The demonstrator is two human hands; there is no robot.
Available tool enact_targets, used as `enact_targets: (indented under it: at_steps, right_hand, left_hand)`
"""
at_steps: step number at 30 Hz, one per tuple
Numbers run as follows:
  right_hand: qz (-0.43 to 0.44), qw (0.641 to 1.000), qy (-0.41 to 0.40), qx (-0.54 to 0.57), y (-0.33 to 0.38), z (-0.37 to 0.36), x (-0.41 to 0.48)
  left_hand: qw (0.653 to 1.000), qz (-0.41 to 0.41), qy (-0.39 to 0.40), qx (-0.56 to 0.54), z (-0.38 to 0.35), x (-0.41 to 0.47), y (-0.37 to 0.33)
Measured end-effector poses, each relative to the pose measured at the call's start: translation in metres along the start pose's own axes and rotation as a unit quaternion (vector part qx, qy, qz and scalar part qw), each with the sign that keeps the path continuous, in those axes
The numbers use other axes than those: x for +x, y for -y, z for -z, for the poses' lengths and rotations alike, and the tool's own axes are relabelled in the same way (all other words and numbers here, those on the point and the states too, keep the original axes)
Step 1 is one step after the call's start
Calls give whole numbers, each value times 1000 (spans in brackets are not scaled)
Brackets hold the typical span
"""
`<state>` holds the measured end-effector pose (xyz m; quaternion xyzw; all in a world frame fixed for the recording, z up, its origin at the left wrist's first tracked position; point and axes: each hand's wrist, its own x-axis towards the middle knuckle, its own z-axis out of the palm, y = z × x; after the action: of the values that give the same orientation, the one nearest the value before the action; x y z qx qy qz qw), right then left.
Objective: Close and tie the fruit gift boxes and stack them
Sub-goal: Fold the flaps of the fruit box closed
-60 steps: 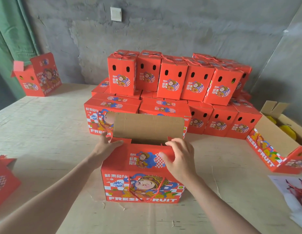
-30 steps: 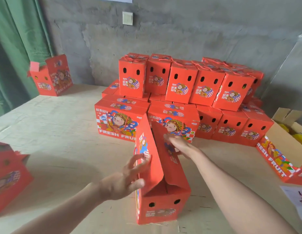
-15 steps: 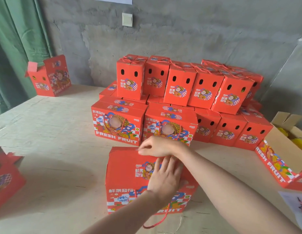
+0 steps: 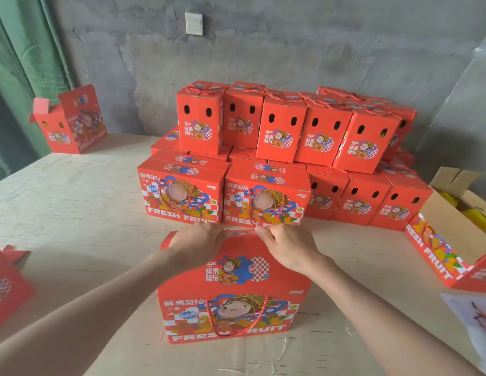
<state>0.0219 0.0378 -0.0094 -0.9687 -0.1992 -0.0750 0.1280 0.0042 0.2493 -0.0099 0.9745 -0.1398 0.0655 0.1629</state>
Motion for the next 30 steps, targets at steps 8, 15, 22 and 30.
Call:
enact_targets:
  at_steps: [8,15,22,30]
  right_hand:
    - [60,986,30,155,-6,0,-1]
    - [154,976,43,-151,9,-34,-38]
    - [155,978,60,-125,7,-37,-29]
    - [137,983,72,-100,6,-35,-26]
  left_hand:
    - [976,73,128,-158,-4,27,14]
    - [992,-15,42,-115,-5,12,9]
    - [969,-106,137,175,-15,-15,16]
    - [972,-97,57,205,-28,-27,13]
